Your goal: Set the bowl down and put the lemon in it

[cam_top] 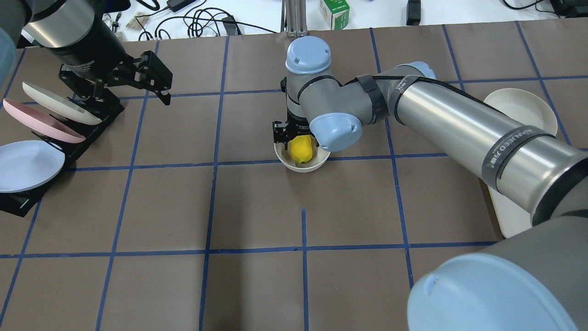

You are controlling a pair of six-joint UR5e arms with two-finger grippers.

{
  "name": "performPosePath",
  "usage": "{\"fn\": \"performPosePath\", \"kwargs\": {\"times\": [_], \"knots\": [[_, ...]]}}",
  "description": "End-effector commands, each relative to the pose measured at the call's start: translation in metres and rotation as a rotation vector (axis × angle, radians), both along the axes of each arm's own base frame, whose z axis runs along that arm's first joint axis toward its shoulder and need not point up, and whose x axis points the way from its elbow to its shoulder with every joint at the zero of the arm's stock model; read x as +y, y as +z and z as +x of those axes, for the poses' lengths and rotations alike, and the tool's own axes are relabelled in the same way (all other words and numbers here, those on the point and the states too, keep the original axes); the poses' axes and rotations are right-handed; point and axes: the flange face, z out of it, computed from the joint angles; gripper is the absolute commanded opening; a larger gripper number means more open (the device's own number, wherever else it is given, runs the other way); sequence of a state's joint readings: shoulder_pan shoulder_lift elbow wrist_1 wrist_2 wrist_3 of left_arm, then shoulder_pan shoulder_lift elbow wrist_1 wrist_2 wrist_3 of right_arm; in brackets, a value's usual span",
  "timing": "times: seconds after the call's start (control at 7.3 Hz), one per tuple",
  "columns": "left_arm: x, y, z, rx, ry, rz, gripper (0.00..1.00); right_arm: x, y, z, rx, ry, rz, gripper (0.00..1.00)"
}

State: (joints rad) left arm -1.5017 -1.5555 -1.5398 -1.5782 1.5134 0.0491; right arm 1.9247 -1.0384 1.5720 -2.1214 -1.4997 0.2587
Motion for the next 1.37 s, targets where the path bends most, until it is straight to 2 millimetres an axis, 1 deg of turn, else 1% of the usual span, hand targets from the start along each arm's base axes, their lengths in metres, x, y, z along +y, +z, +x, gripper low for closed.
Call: {"fn": "performPosePath", "kwargs": {"times": [0.0, 0.14, 0.27, 0.41, 0.55, 0.68, 0.82, 0.96, 1.1, 1.23], "knots": [[0.000, 0.000, 0.000, 0.001, 0.004, 0.004, 1.00, -0.007, 0.025, -0.005, -0.021, -0.003, -0.043, 1.00], [0.001, -0.001, -0.001, -0.003, 0.006, 0.012, 1.00, -0.009, 0.072, -0.022, -0.041, -0.029, -0.115, 1.00], [0.001, 0.000, -0.001, -0.004, 0.009, 0.011, 1.00, -0.013, 0.112, -0.057, -0.048, -0.082, -0.149, 1.00], [0.001, -0.001, -0.001, -0.009, 0.008, 0.012, 1.00, 0.001, 0.160, -0.097, -0.039, -0.139, -0.125, 1.00], [0.000, 0.000, -0.001, -0.015, 0.008, 0.008, 1.00, 0.023, 0.202, -0.139, -0.022, -0.196, -0.091, 1.00], [-0.006, 0.002, 0.000, -0.017, 0.008, 0.008, 1.00, 0.043, 0.229, -0.174, -0.005, -0.244, -0.037, 1.00], [-0.011, 0.004, 0.000, -0.035, 0.006, 0.006, 1.00, 0.067, 0.254, -0.197, 0.002, -0.259, -0.004, 1.00], [-0.011, 0.003, -0.001, -0.047, 0.002, 0.015, 1.00, 0.078, 0.268, -0.201, 0.002, -0.260, -0.006, 1.00], [-0.010, 0.004, -0.001, -0.035, 0.004, 0.013, 1.00, 0.081, 0.267, -0.201, 0.006, -0.258, 0.010, 1.00], [-0.011, 0.001, -0.002, -0.035, 0.003, 0.016, 1.00, 0.080, 0.267, -0.203, 0.006, -0.250, 0.008, 1.00]]}}
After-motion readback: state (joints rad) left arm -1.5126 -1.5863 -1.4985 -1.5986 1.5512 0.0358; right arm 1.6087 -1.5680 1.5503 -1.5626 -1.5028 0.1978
